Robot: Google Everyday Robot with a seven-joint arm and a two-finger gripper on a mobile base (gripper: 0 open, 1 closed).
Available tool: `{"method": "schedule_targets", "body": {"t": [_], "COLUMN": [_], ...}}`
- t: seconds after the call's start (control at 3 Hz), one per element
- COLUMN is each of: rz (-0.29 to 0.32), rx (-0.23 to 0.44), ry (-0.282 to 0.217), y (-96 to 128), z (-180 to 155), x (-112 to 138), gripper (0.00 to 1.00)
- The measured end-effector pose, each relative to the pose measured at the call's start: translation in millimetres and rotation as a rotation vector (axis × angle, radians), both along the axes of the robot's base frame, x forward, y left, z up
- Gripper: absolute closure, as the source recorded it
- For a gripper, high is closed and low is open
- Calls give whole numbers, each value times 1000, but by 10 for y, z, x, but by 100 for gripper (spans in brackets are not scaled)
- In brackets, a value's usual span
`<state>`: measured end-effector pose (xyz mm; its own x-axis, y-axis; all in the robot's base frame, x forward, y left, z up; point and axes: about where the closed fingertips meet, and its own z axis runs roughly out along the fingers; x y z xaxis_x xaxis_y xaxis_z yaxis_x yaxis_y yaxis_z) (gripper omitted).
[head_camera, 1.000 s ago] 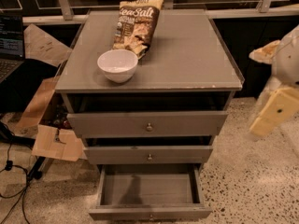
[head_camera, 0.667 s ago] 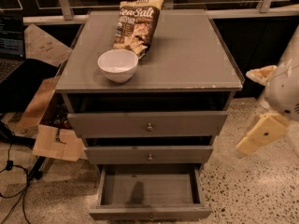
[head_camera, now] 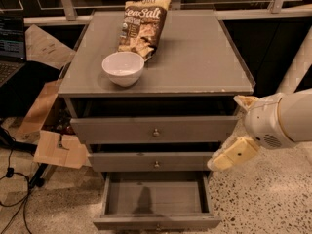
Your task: Close bottom drawer
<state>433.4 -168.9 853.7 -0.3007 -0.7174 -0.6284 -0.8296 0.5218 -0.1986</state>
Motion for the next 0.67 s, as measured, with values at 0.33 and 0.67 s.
{"method": "schedule_targets", "body": {"t": [0.33,0.67], "rz": [0,0], "rx": [0,0], "ry": [0,0], "y": [0,0], "z": [0,0], "x": [0,0], "gripper": [0,18]}}
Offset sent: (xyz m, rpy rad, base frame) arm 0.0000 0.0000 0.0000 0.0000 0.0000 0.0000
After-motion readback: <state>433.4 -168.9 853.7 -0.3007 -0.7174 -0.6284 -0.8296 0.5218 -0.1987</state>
